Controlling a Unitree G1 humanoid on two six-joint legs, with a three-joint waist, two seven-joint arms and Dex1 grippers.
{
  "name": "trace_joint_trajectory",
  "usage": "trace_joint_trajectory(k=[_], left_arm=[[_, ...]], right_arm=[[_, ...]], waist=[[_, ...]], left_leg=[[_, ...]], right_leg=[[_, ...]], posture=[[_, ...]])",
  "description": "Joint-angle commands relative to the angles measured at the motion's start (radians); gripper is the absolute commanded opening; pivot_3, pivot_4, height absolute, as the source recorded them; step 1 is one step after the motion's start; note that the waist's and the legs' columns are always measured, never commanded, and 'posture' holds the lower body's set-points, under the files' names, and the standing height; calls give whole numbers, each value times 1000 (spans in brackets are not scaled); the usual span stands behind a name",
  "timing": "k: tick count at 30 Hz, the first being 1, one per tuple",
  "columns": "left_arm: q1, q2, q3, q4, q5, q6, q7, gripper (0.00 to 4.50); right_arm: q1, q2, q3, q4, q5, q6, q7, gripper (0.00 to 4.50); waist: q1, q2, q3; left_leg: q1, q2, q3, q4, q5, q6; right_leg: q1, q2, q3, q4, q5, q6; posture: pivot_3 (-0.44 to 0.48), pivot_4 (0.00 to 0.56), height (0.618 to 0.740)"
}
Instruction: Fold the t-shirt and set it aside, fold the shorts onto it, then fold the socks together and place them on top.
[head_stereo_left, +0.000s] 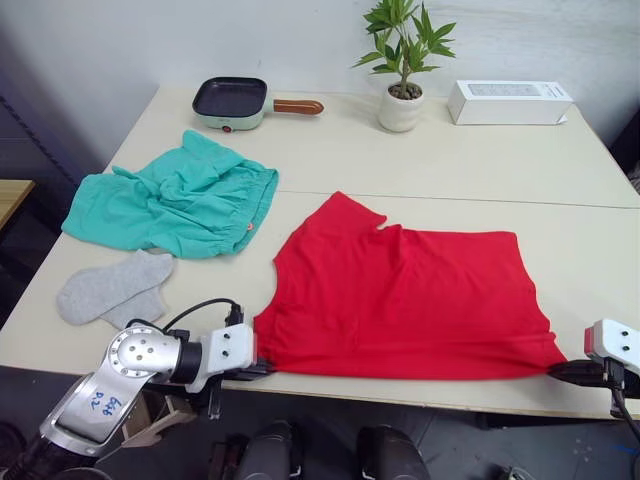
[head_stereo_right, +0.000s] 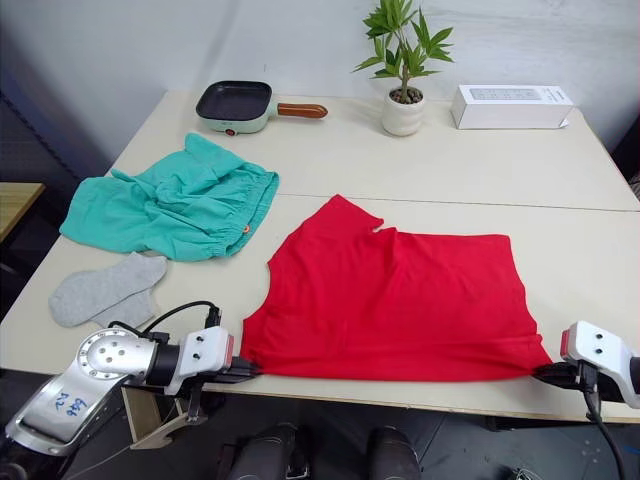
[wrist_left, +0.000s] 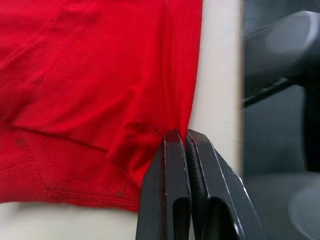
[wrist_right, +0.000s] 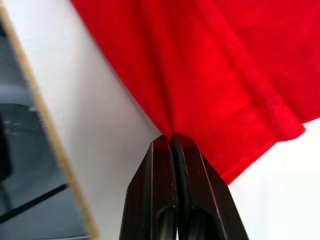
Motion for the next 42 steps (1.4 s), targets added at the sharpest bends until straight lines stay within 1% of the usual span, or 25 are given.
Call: trace_joint_trajectory(k=[1, 5, 8, 9, 10, 11, 13, 14, 15, 16, 18, 20, 21, 23, 24, 25, 26, 28, 29, 31, 32, 35, 37, 42], left_arm=[[24, 29, 17, -5, 22, -9, 5, 19], [17, 22, 23, -6, 22, 1, 37, 19], [21, 42, 54, -39, -36, 62, 14, 19], [19, 51, 77, -51, -66, 94, 4, 226], [20, 73, 107, -68, -117, 135, -27, 458], [16, 93, 139, -76, -158, 169, -51, 616], [-11, 125, 200, -55, -208, 199, -74, 1250], [-36, 143, 229, -33, -234, 228, -85, 1459], [-63, 165, 253, -8, -271, 266, -109, 1862], [-100, 188, 273, 21, -320, 319, -141, 2151], [-214, 210, 281, 88, -403, 423, -174, 2780], [-361, 175, 254, 172, -441, 497, -154, 3372], [-444, 140, 221, 227, -425, 524, -117, 3723], [-589, 61, 146, 344, -353, 537, -44, 4323], [-642, 28, 112, 395, -315, 535, -12, 4465], [-693, -8, 78, 455, -274, 513, 10, 4465], [-744, -49, 48, 523, -236, 489, 34, 4465], [-830, -125, 12, 651, -178, 458, 78, 4465], [-869, -164, 3, 721, -154, 438, 101, 4465], [-940, -245, -13, 877, -101, 370, 154, 4465], [-967, -278, -21, 946, -75, 327, 170, 4465], [-1055, -372, -36, 1159, 3, 173, 225, 4465], [-1117, -426, -22, 1294, 30, 129, 269, 4465], [-1202, -499, -20, 1499, 91, 16, 284, 4465]], right_arm=[[73, -12, -29, -55, 1, 65, 16, 0], [99, 13, -47, -72, -11, 49, -8, 0], [100, 24, -62, -82, -1, 78, -29, 0], [109, 20, -69, -96, 14, 132, -28, 0], [138, 6, -78, -122, 32, 179, 3, 0], [162, -2, -90, -144, 40, 196, 25, 420], [205, -20, -136, -204, 85, 265, 75, 1004], [207, -27, -159, -221, 107, 297, 90, 1225], [196, -36, -173, -227, 121, 317, 100, 1640], [163, -51, -176, -208, 123, 316, 107, 1973], [28, -80, -145, -116, 108, 303, 92, 2647], [-160, -84, -79, 9, 79, 268, 69, 3306], [-272, -79, -31, 79, 60, 260, 73, 3695], [-505, -44, 68, 231, 0, 219, 73, 4384], [-610, -20, 106, 305, -28, 209, 60, 4486], [-724, 15, 137, 395, -62, 175, 24, 4486], [-840, 52, 161, 495, -97, 151, -28, 4486], [-1014, 108, 206, 658, -162, 95, -102, 4486], [-1079, 129, 228, 726, -193, 75, -130, 4486], [-1176, 165, 275, 832, -245, 73, -135, 4486], [-1209, 179, 297, 872, -268, 71, -139, 4486], [-1289, 224, 332, 966, -332, 48, -231, 4486], [-1326, 249, 339, 1007, -353, 64, -271, 4486], [-1370, 280, 346, 1056, -401, 82, -345, 4486]], waist=[[1, 0, 0], [2, 0, 0], [3, -1, 1], [3, -1, 1], [3, -1, 1], [3, -2, 1], [9, 0, 2], [15, 0, 2], [17, 1, 2], [17, 1, 3], [13, 4, 5], [5, 5, 8], [2, 5, 8], [-5, 4, 8], [-6, 4, 8], [-7, 3, 9], [-8, 1, 10], [-10, -2, 12], [-10, -3, 12], [-9, -4, 13], [-9, -4, 13], [-9, -5, 14], [-8, -6, 15], [-9, -7, 15]], left_leg=[[0, 0, 0, -1, 0, 0], [-1, 0, 0, -3, 0, -1], [-2, 0, 0, -3, 0, -1], [-2, 0, 0, -3, 0, -1], [-2, 0, 0, -3, 0, -1], [-3, 0, 0, -3, 0, -1], [-4, 0, 0, -3, 0, -1], [-4, 0, 0, -3, 0, -1], [-5, 0, 0, -3, 0, -1], [-6, 0, 0, -2, 0, -1], [-12, 0, 0, 2, 1, 0], [-15, -1, 2, 4, 6, -2], [-16, -2, 2, 4, 8, -2], [-15, -2, 2, 4, 9, -3], [-16, -4, 2, 3, 11, -3], [-16, -4, 2, 2, 12, -3], [-15, -4, 2, 3, 14, 0], [-18, -5, 4, 3, 17, 0], [-20, -4, 7, 2, 19, 0], [-25, -4, 8, 2, 19, 0], [-27, -3, 8, 2, 19, 0], [-28, -4, 9, 3, 19, 1], [-30, -4, 8, 6, 19, 2], [-33, -4, 8, 11, 21, 5]], right_leg=[[0, 0, 0, -1, 0, 0], [-1, 0, 0, -2, 0, 0], [-2, 0, -1, -3, 0, 0], [-2, 0, -1, -3, 0, 0], [-2, 1, -1, -3, 0, 0], [-4, 0, -1, -2, 0, 0], [-5, 1, -1, -2, 0, -1], [-5, 0, -1, -2, 0, -1], [-6, 0, -1, -2, 0, -1], [-7, 0, -1, -2, 0, -1], [-11, 0, -1, -1, 0, 0], [-13, 0, 0, -1, 1, 1], [-14, 0, 0, -1, 3, 3], [-13, 0, 0, 0, 4, 4], [-14, 0, 0, 0, 5, 5], [-15, 1, 0, 2, 6, 6], [-15, 2, 0, 6, 6, 6], [-20, 4, 1, 10, 6, 6], [-24, 10, 0, 14, 6, 6], [-30, 12, -1, 16, 6, 6], [-31, 13, -1, 15, 6, 6], [-32, 13, -1, 15, 6, 6], [-32, 13, -2, 15, 6, 7], [-33, 12, -1, 16, 8, 11]], posture=[[0, 150, 740], [0, 150, 740], [0, 150, 740], [0, 150, 740], [0, 150, 740], [0, 150, 740], [0, 150, 740], [0, 150, 740], [0, 150, 740], [0, 150, 740], [0, 150, 740], [0, 150, 740], [0, 150, 740], [0, 150, 740], [0, 150, 740], [0, 150, 740], [0, 150, 740], [0, 150, 740], [0, 150, 740], [0, 150, 740], [0, 150, 740], [0, 150, 740], [0, 150, 740], [0, 150, 740]])
